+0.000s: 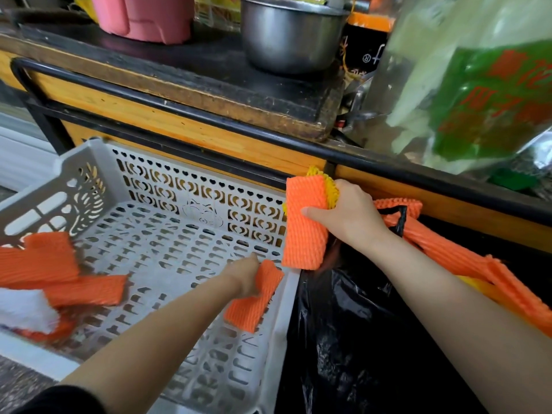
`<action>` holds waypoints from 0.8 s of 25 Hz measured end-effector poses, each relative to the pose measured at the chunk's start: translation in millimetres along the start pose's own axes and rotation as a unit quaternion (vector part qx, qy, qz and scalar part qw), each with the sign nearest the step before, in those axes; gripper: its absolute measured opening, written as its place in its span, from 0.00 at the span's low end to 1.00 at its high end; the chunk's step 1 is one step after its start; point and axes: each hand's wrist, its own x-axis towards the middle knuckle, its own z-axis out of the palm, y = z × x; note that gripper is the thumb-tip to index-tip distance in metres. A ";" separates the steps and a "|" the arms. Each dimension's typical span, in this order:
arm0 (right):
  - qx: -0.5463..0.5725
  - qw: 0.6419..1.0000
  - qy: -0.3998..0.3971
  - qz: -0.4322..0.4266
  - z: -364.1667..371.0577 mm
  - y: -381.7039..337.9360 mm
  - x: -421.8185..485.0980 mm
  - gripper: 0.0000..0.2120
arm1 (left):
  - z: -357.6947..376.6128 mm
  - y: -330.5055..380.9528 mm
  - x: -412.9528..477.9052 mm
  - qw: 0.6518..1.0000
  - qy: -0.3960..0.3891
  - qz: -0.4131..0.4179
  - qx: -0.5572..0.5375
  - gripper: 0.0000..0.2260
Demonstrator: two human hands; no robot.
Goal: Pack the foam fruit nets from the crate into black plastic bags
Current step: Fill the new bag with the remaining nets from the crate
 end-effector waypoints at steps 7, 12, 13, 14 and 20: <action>0.003 1.000 0.011 -0.007 -0.9 -12.1 -13.5 0.20 | -41.7 -5.2 -32.8 0.975 0.112 -0.008 -0.192 0.14; -0.060 0.997 0.052 -0.009 4.0 -44.7 -31.7 0.23 | -83.3 -12.5 -90.0 0.895 0.232 0.002 -0.381 0.18; -0.079 0.995 0.063 -0.014 6.7 -53.7 -35.8 0.24 | -89.0 -13.3 -103.1 0.877 0.267 0.015 -0.399 0.18; -0.086 0.994 0.069 -0.023 10.5 -64.0 -39.8 0.24 | -92.8 -14.9 -115.0 0.862 0.299 0.029 -0.409 0.17; 0.032 0.992 0.024 -0.119 55.7 -128.7 -62.9 0.18 | -96.0 -35.9 -165.2 0.788 0.442 0.050 -0.425 0.07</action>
